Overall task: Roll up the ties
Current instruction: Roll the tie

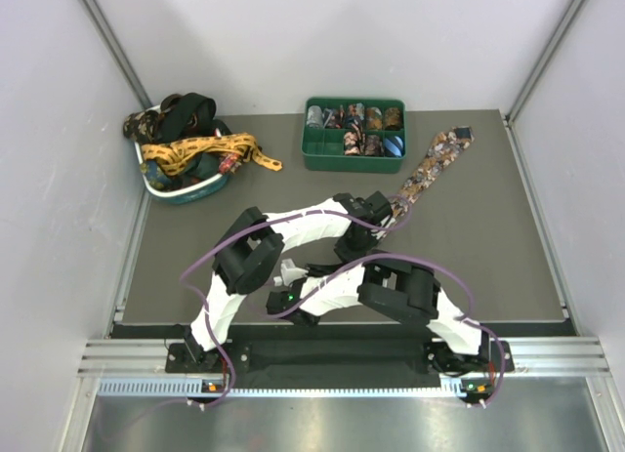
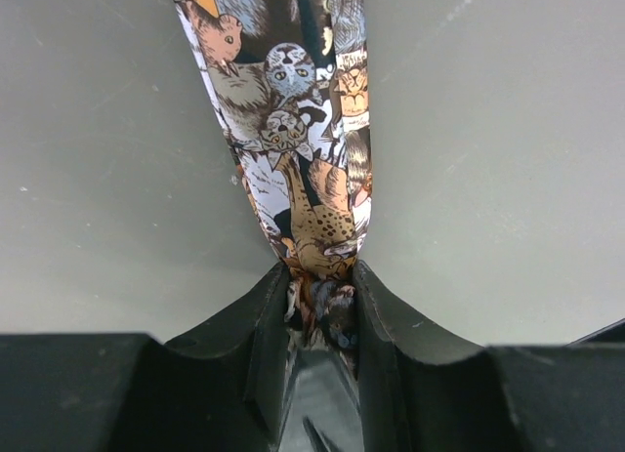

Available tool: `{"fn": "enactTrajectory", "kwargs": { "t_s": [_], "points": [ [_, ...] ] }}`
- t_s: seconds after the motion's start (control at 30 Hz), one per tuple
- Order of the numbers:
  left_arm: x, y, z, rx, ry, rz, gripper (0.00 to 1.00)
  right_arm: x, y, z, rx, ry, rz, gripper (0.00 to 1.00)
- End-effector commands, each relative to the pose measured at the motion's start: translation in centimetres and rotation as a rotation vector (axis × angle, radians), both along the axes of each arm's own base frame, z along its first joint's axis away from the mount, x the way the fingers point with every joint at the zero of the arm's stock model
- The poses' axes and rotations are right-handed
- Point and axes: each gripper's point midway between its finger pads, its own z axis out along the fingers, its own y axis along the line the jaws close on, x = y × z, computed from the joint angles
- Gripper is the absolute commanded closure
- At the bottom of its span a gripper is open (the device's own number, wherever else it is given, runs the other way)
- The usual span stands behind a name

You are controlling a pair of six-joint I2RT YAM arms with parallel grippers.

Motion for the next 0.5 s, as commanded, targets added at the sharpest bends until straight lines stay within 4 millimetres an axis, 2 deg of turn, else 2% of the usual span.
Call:
{"fn": "enactTrajectory", "kwargs": {
  "t_s": [0.0, 0.07, 0.13, 0.17, 0.2, 0.3, 0.4, 0.47],
  "points": [
    [-2.5, 2.7, -2.1, 0.128, 0.114, -0.009, 0.65, 0.3, -1.5, -1.5, 0.003, 0.053, -0.077, 0.78],
    [-2.3, 2.5, -1.9, 0.118, 0.102, -0.008, 0.64, 0.2, -1.2, -1.3, 0.032, 0.059, -0.076, 0.87],
    [-2.0, 2.0, -1.5, 0.094, 0.091, -0.009, 0.60, 0.2, -0.8, -1.1, 0.065, 0.065, -0.076, 0.91],
    [-1.8, 1.7, -1.2, 0.087, 0.082, -0.009, 0.57, 0.2, -0.7, -1.1, 0.073, 0.066, -0.075, 0.94],
    [-1.5, 1.5, -0.8, 0.078, 0.072, -0.009, 0.50, 0.2, -0.5, -1.0, 0.084, 0.067, -0.073, 0.96],
    [0.2, -0.6, 1.7, 0.011, 0.012, -0.009, 0.33, 0.2, 0.0, -0.7, 0.113, 0.060, -0.064, 1.00],
    [1.5, -2.1, 3.7, -0.048, -0.029, -0.008, 0.25, 0.1, 0.6, -0.6, 0.155, 0.056, -0.053, 1.00],
    [2.7, -3.3, 5.8, -0.102, -0.070, 0.007, 0.17, 0.1, 0.8, -0.2, 0.183, 0.054, -0.043, 1.00]
  ]
}}
